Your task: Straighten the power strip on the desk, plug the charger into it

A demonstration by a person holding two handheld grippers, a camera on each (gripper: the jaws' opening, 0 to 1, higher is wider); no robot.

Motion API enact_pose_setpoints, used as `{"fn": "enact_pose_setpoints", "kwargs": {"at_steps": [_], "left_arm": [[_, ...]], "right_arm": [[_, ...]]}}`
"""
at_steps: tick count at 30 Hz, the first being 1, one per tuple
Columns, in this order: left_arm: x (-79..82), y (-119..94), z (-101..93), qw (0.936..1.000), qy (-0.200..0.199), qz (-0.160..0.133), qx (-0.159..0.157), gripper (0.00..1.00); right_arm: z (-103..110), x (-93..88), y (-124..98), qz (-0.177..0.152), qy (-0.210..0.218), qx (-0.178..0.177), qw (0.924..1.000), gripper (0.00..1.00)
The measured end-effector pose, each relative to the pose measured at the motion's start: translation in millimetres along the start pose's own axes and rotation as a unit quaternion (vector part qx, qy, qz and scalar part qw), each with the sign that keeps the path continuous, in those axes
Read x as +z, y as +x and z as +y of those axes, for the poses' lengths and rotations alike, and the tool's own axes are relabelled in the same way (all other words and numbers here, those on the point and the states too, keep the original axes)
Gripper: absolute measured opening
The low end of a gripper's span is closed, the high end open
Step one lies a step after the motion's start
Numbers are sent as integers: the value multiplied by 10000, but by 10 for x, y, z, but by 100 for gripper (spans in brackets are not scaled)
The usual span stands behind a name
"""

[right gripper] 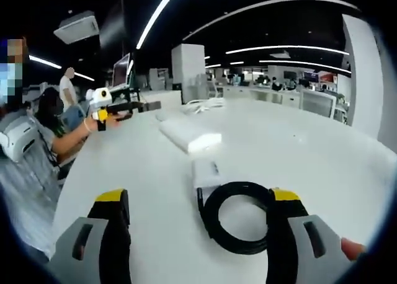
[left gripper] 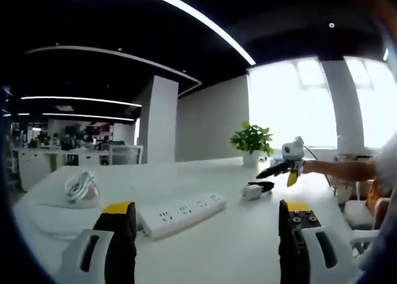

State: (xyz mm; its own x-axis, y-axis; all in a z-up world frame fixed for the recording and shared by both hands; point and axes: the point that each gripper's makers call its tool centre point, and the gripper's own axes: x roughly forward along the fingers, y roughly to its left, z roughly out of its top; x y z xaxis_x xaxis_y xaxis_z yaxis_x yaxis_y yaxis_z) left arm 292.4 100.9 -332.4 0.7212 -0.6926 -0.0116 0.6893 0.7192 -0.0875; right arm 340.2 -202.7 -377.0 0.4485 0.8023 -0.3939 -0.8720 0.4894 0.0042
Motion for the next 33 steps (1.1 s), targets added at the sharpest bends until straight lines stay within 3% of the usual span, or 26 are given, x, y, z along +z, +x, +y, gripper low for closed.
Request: {"fn": "enact_pose_setpoints", "kwargs": {"at_steps": [7,15,21,26,30,33], "left_arm": [[-62,-19,-28,10000,-60,33,-25,97],[-70,-13,-57,10000,13,60,-51,97],[-79,-10,-88,10000,-54,4,-68,97],[-93,-2,-122,9999,-71,11,-101,97],[-100,-3,-125,9999,-78,15,-94,97],[-98,-8,-122,9999,-100,-2,-92,97]], "right_arm": [[34,-120,-14,538,-80,62,9985,91],[21,-207,-24,869,-432,-94,9952,85],[27,-245,-51,1144,-405,-13,9926,80],[69,-247,-60,1275,-119,183,9916,80],[60,-286,-77,1516,-93,209,9882,69],[60,-273,-71,1538,-96,233,9878,67]]}}
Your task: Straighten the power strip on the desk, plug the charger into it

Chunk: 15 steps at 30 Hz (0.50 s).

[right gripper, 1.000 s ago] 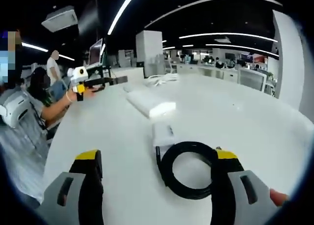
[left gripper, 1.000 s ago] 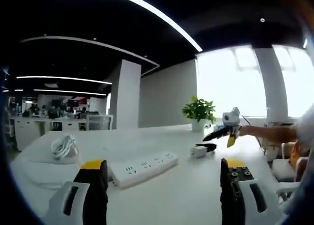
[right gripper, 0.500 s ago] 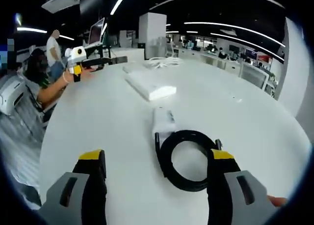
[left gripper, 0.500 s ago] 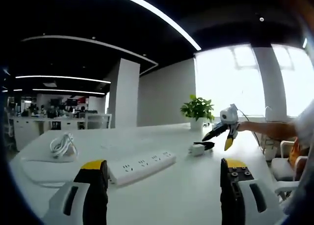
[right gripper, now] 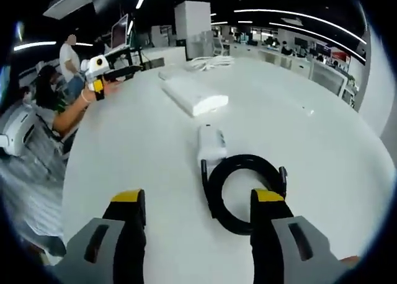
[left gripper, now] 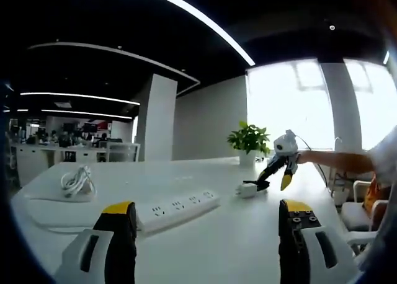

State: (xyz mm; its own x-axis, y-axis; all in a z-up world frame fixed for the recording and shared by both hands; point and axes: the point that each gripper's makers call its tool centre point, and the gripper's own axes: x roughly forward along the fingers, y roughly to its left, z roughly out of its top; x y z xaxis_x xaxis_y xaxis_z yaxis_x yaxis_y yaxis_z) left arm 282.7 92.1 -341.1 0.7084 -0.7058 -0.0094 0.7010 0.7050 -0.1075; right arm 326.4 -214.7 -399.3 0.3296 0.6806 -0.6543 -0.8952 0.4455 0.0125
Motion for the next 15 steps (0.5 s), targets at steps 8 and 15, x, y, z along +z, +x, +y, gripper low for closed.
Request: {"fn": "enact_pose_setpoints", "kwargs": {"at_steps": [8,15], "left_arm": [[-7,-8,10,10000,-37,0,0,97],[-29,-7,21,10000,-64,10,-1,97]], "right_arm": [[-30,16,1,167,-143,-93,9997,59],[-44,11,3,352,-207,-124,9991,53]]}}
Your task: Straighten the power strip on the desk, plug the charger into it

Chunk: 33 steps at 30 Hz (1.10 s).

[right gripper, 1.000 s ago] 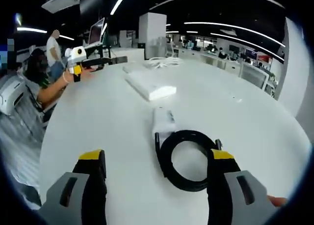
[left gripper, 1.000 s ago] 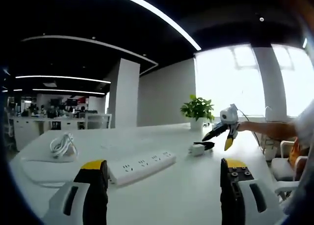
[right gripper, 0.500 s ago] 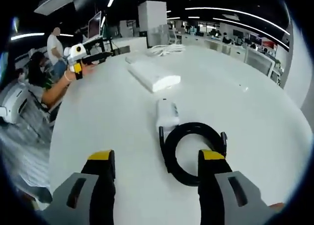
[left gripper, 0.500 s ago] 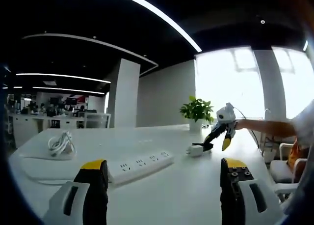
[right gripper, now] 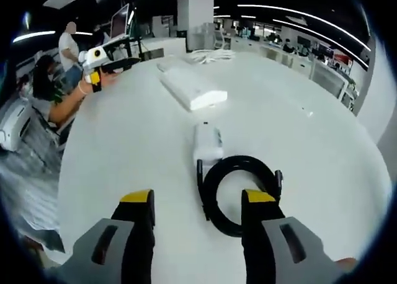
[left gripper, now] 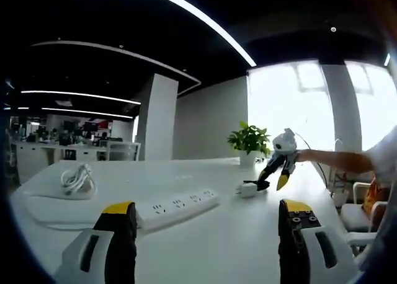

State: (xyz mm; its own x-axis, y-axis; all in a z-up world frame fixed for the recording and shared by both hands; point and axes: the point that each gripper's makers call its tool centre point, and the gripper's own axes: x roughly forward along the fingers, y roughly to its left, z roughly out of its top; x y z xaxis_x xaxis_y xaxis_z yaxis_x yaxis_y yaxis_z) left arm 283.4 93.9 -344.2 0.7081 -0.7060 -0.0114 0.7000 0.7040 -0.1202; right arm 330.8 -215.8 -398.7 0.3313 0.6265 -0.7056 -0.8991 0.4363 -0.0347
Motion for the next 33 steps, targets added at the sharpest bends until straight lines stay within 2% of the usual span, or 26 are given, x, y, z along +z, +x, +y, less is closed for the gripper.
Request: {"fn": "enact_pose_setpoints", "kwargs": {"at_steps": [8,17,33], "left_arm": [[-41,25,-22,9999,66,75,-45,97],[-8,42,-44,9999,62,29,-80,97],[-68,98,-113,9999,8,73,-150,96]], "right_arm": [[-9,-45,30,205,11,117,9997,46],[-45,-87,36,368,-17,94,9993,43],[-73,-190,35,837,-194,98,9963,33]]}}
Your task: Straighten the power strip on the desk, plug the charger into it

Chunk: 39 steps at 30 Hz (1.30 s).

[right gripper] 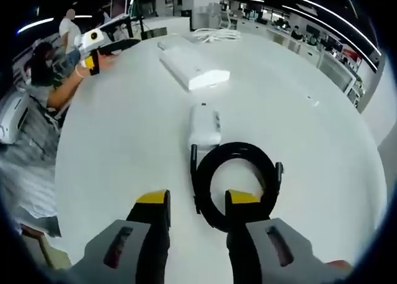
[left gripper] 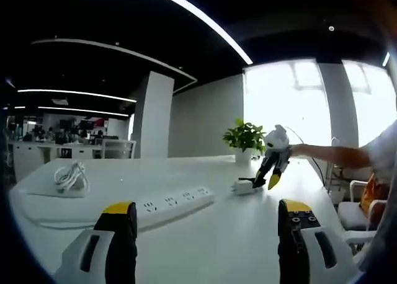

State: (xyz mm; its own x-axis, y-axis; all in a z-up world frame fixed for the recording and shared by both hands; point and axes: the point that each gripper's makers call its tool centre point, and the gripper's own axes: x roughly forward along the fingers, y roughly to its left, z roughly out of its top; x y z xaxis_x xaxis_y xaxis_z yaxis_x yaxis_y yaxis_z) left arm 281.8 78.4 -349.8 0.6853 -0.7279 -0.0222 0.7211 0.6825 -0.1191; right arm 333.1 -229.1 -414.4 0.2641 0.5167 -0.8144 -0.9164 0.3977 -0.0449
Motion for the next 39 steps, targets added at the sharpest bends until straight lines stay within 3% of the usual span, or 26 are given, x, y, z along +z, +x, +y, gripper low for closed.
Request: {"fn": "enact_pose_setpoints", "kwargs": {"at_steps": [6,14,26,29,33,39], "left_arm": [[20,13,-35,10000,44,-4,-34,96],[25,11,-35,10000,22,-20,-46,96],[8,-1,1,10000,14,7,-25,96],[22,-12,3,10000,23,-13,-22,96],[19,-28,8,10000,16,-17,-2,96],[13,-39,20,10000,9,-20,14,96]], "right_arm": [[-2,-31,25,136,-94,29,9999,31],[24,-35,36,435,-321,132,9985,14],[26,0,40,1024,-788,55,9916,7],[-17,103,32,712,-900,-34,9934,6],[18,259,22,108,-634,103,9979,6],[93,427,23,-658,-464,235,9965,5]]}}
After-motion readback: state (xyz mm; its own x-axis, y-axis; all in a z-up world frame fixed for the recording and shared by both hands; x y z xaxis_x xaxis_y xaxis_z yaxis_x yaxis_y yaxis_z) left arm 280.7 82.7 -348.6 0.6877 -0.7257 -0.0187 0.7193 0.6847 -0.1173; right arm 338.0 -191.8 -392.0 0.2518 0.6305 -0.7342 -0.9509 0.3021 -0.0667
